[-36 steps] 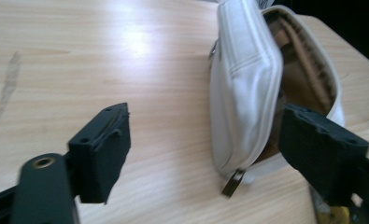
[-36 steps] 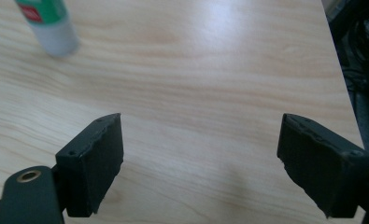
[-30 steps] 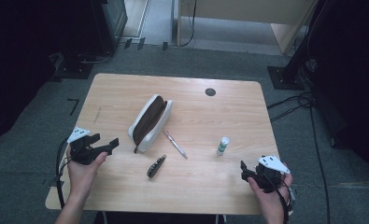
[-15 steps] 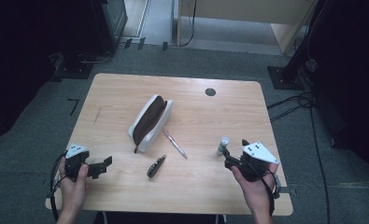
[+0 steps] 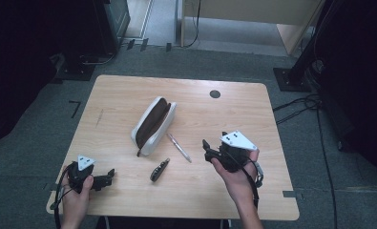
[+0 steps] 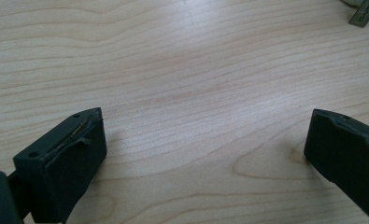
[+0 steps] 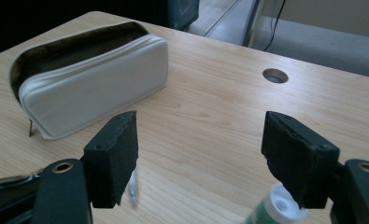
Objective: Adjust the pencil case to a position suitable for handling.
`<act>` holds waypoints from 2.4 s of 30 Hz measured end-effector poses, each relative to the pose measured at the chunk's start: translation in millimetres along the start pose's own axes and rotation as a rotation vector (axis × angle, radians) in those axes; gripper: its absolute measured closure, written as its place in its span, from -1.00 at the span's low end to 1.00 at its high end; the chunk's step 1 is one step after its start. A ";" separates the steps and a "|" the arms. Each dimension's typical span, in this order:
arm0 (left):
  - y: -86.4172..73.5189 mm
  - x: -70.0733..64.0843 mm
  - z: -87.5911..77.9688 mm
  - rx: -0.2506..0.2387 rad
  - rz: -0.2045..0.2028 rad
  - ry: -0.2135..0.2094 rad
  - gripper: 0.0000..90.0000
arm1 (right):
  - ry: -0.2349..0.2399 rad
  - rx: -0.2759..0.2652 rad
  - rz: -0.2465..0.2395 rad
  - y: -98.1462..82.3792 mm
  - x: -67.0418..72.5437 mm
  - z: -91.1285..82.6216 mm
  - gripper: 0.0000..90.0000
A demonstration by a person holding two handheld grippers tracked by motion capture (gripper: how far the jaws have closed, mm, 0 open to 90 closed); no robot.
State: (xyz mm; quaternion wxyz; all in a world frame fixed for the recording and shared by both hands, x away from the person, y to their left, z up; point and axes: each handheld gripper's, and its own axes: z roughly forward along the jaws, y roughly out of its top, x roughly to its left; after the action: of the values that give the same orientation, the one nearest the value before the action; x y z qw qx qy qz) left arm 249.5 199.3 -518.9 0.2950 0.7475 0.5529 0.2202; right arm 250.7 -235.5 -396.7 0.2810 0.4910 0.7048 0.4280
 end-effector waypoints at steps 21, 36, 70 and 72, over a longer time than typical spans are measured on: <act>-0.2 -1.2 0.6 0.000 0.011 -0.001 -1.00 | 0.081 0.042 0.011 32.7 60.9 70.5 -0.39; -0.2 -1.2 0.6 0.000 0.011 -0.001 -1.00 | 0.103 0.129 0.073 40.6 83.8 117.4 -0.33; 0.0 -1.3 0.3 0.005 0.027 -0.010 -1.00 | 0.069 0.288 0.188 40.4 104.0 166.5 0.12; -0.1 -1.3 0.3 0.004 0.027 -0.010 -1.00 | 0.060 0.303 0.205 41.2 103.2 167.7 0.21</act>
State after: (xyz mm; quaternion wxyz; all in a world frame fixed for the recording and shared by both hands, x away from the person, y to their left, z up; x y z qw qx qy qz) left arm 249.3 198.0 -519.2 0.2934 0.7566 0.5418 0.2191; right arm 369.1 -78.1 -437.8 0.1377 0.5840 0.7154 0.3579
